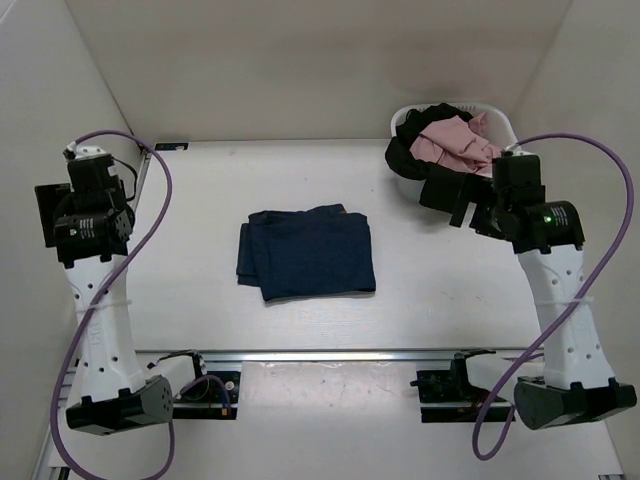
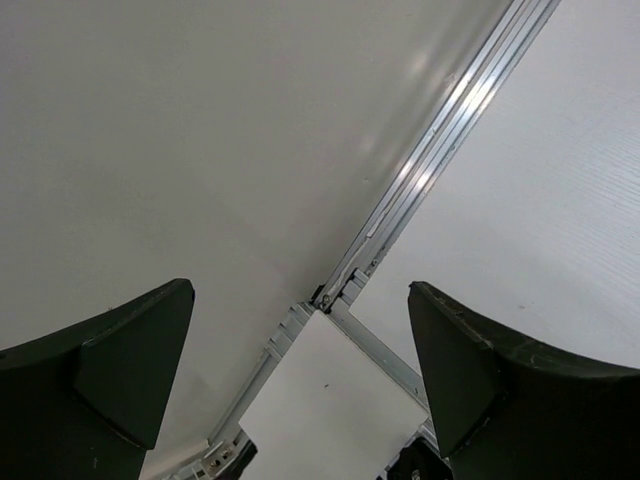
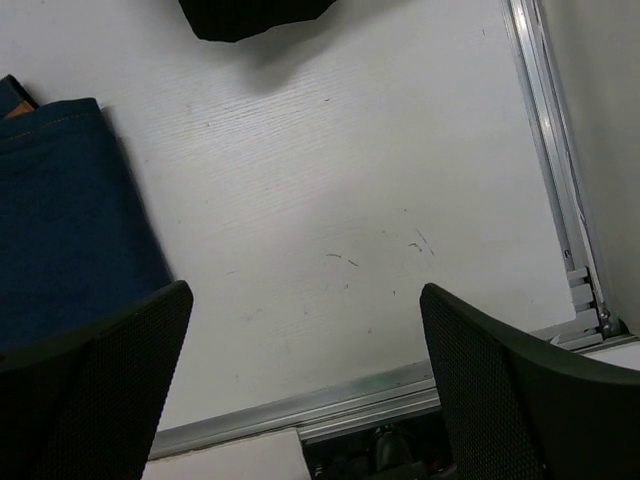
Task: Fold and stack the trousers
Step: Fold the trousers
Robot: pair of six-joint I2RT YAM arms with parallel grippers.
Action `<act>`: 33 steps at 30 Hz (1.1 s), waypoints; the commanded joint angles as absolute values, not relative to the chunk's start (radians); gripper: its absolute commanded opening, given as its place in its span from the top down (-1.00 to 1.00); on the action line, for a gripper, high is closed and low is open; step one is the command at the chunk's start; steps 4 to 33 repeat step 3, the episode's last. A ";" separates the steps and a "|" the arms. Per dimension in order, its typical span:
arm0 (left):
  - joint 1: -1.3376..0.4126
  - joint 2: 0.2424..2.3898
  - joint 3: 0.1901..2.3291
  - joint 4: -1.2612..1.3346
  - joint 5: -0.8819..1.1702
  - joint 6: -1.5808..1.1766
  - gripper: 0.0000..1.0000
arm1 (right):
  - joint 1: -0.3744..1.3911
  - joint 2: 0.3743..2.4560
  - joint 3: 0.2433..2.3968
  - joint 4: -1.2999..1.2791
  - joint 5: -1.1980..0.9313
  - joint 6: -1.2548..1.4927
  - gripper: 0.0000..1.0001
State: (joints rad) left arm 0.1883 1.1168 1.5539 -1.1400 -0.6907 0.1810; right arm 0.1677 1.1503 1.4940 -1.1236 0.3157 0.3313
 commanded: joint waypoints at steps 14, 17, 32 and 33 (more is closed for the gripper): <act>0.216 1.111 1.614 -1.155 -0.647 0.152 -1.00 | 0.167 1.101 1.499 -1.095 0.386 0.295 -0.98; 0.216 1.111 1.614 -1.155 -0.647 0.152 -1.00 | 0.167 1.101 1.499 -1.095 0.386 0.295 -0.98; 0.216 1.111 1.614 -1.155 -0.647 0.152 -1.00 | 0.167 1.101 1.499 -1.095 0.386 0.295 -0.98; 0.216 1.111 1.614 -1.155 -0.647 0.152 -1.00 | 0.167 1.101 1.499 -1.095 0.386 0.295 -0.98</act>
